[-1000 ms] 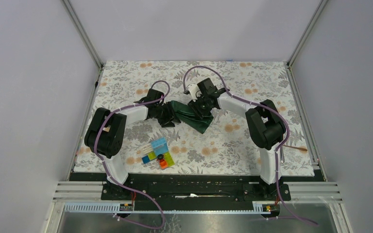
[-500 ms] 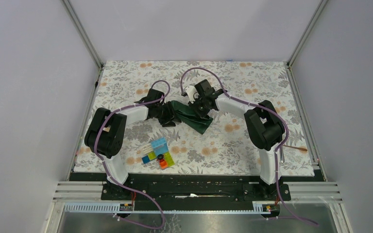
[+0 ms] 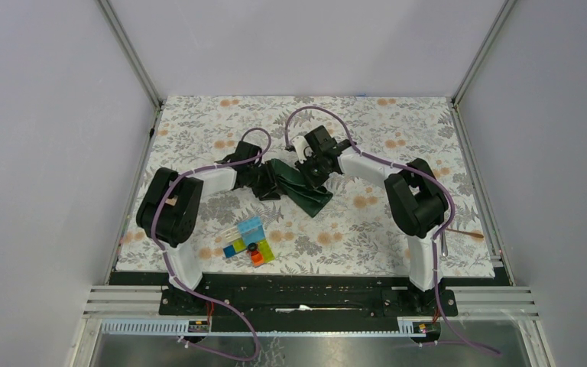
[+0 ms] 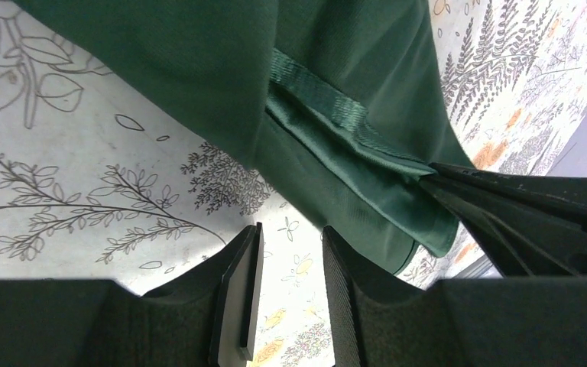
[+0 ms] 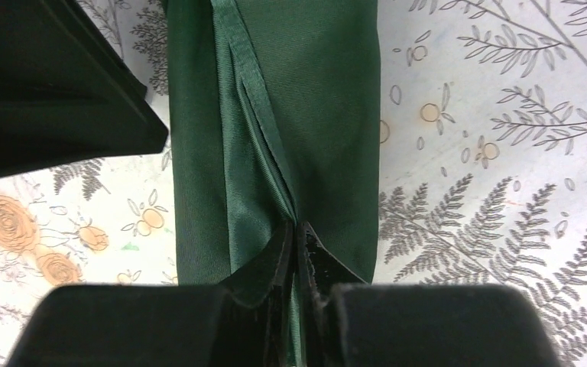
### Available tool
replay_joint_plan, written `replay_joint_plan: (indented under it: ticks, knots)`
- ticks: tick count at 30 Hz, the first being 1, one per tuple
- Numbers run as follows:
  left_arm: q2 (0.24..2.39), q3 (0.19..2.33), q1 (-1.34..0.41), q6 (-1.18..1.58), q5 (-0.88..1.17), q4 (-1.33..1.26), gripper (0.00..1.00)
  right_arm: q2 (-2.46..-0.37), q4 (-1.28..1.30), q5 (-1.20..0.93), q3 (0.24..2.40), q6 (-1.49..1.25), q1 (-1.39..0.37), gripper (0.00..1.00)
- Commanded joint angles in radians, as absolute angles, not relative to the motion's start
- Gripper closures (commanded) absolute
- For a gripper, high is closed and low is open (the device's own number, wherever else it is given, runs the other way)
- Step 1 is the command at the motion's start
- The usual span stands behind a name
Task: Fold the napkin into a case and place the utensils inside
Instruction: Smooth out the smaller rectangle-folded napkin at the center of the board.
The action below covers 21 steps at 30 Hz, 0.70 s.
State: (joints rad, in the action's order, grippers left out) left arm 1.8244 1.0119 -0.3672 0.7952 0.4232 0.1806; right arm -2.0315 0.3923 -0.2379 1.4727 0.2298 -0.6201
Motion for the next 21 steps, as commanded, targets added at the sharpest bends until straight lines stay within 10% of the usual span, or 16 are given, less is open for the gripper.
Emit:
replay_joint_plan:
  ticks: [1,21]
  knots:
    - [1.831,1.01,-0.38,0.801,0.431,0.136,0.62,-1.988,0.418,-0.276,1.504,0.157,-0.652,0.9]
    - [1.854,0.992,-0.396,0.787,0.404,0.137,0.86,-2.008,0.351,-0.261,1.417,-0.086,-0.69,0.82]
